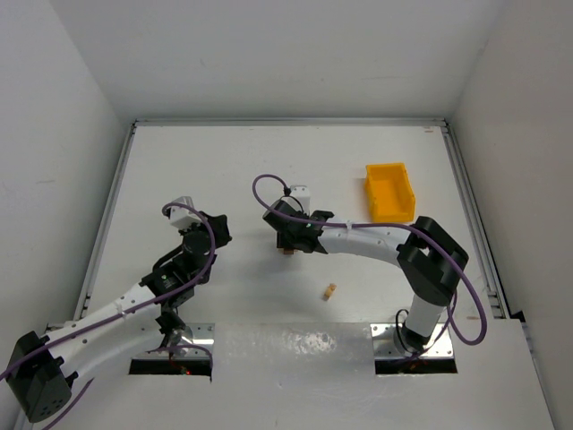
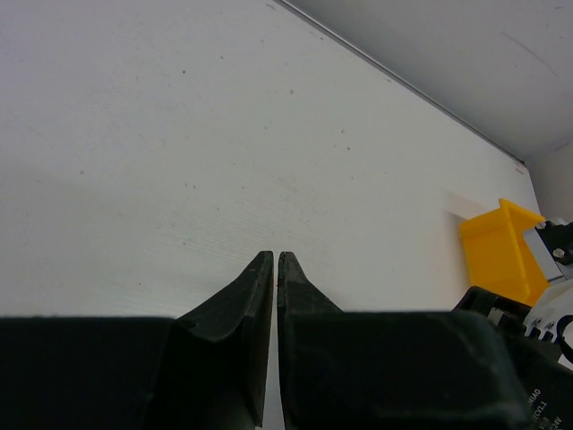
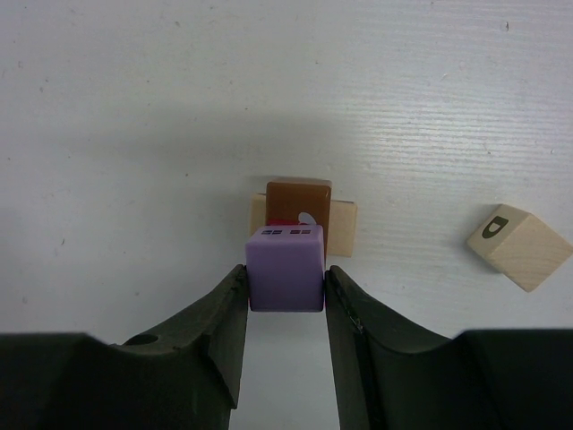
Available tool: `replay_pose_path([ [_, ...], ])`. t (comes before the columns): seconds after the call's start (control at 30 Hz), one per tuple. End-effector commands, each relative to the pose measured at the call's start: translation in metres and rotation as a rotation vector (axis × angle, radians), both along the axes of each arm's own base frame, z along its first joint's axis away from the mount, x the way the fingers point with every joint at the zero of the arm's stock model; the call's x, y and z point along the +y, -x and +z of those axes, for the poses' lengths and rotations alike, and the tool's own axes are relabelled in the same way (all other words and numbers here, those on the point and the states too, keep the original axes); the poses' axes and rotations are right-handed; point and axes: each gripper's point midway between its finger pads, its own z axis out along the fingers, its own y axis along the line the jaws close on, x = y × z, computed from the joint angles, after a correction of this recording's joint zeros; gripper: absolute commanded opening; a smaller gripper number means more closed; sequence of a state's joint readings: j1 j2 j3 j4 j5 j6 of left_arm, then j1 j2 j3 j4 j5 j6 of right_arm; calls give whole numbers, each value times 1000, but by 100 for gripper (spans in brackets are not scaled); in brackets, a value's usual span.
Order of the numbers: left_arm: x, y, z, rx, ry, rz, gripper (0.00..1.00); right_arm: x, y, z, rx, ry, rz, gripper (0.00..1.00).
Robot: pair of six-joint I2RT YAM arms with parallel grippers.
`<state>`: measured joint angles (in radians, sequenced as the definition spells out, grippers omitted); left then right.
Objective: Build the wood block tower
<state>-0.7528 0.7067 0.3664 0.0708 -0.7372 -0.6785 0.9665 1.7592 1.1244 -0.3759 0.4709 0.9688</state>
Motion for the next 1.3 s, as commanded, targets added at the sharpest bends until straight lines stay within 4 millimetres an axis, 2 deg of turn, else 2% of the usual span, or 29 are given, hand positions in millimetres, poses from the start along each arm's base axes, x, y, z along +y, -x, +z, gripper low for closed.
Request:
replay_pose_path([
  [0.0, -5, 0, 8, -31, 25, -16, 5, 11, -7, 13, -39, -32, -6, 39],
  [0.2, -5, 0, 8, -32, 26, -16, 5, 12, -7, 14, -42, -38, -4, 40],
  [0.4, -6, -1, 8, -33, 24, -20, 5, 15, -9, 20, -55, -59, 0, 48],
  [0.77, -6, 0, 10, -39, 21, -24, 4, 15, -10, 52, -130, -136, 11, 56],
  [0.9, -2, 1, 11, -44, 20, -13, 4, 8, -10, 65, -158, -148, 9, 56],
  [0.93, -2, 1, 11, -45, 18, -12, 4, 3, -8, 64, -160, -141, 8, 56],
  [1.0, 0, 1, 12, -47, 16, -1, 4, -5, -9, 78, -202, -146, -6, 57],
  [1.03, 1, 1, 12, -48, 16, 0, 4, -13, -6, 76, -213, -131, -9, 57],
  [1.07, 2, 0, 11, -47, 11, 7, 4, -21, -6, 92, -258, -135, -4, 53],
  [1.13, 3, 0, 11, -47, 7, 16, 4, -48, -5, 91, -310, -60, -8, 35],
  [1.17, 4, -1, 9, -43, -3, 20, 4, -59, -4, 93, -337, -8, 19, 11],
  [1.2, 7, -1, 8, -42, -12, 34, 3, -76, 0, 91, -346, 23, 14, 2],
  [1.27, 8, -2, 6, -35, -27, 43, 0, -89, 5, 84, -328, 45, 33, 0],
])
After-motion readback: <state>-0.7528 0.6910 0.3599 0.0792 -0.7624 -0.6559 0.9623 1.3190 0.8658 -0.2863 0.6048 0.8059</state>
